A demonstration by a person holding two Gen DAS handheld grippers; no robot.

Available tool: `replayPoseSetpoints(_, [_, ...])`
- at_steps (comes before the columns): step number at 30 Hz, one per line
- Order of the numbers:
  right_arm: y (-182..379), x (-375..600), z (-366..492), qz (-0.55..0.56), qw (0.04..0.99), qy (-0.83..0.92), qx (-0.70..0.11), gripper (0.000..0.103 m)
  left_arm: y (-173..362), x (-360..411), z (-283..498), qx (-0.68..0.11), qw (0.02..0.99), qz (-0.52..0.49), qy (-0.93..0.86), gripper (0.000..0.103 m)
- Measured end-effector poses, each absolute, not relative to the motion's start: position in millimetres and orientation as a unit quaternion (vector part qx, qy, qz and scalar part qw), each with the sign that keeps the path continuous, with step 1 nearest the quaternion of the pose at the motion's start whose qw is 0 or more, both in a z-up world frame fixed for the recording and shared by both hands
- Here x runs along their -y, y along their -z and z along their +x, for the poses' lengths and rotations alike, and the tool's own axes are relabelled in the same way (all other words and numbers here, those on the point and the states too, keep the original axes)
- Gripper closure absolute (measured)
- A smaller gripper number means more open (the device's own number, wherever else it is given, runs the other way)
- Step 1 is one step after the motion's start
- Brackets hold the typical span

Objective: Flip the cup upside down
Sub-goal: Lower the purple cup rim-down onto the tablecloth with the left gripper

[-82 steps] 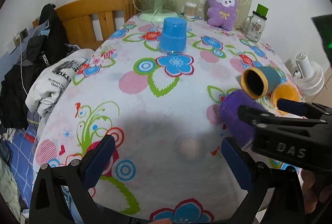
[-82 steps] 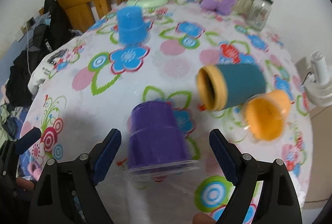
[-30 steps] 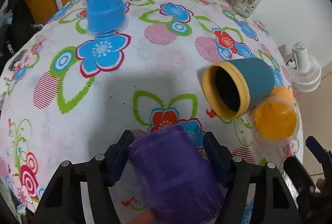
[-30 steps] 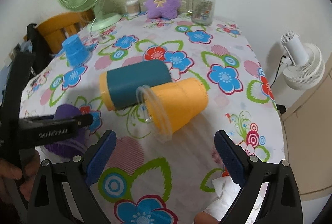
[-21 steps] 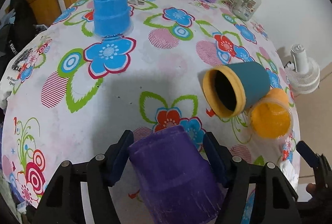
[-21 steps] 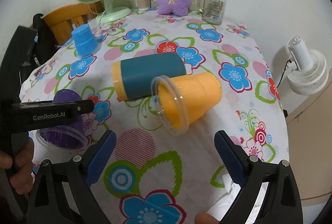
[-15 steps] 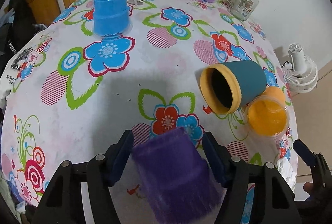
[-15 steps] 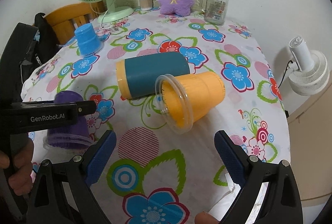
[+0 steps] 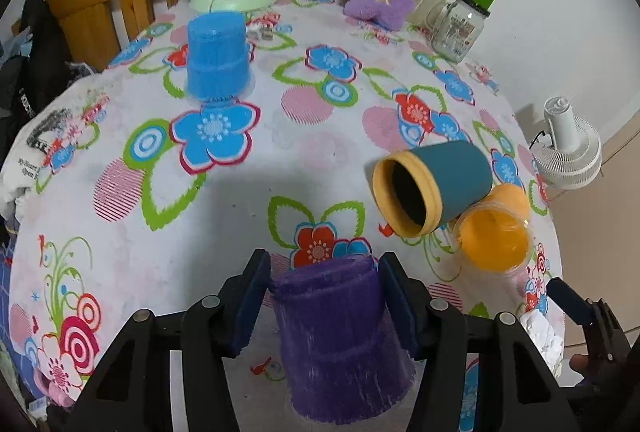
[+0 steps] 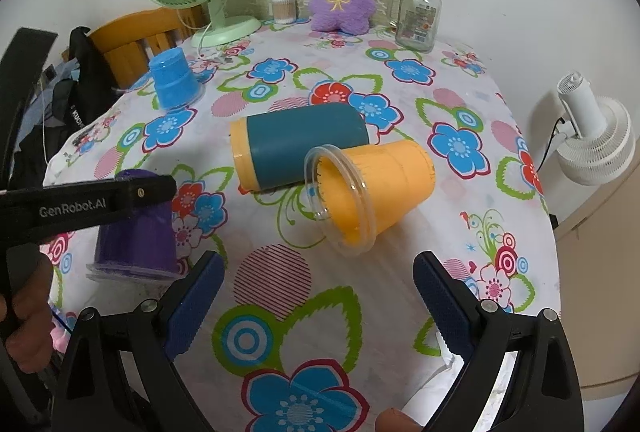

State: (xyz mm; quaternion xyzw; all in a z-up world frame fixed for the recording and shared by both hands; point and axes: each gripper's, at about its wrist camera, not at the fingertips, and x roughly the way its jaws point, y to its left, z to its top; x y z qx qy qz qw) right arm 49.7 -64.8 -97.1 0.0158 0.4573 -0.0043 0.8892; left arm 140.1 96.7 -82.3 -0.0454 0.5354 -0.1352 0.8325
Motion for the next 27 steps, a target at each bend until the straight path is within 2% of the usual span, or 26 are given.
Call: replayPoseSetpoints(27, [89,37,47,0.001,0.894,-0.025,-0.447,0.006,31,-111,121,-0.463,0.878,-0.024,0.117,0.046])
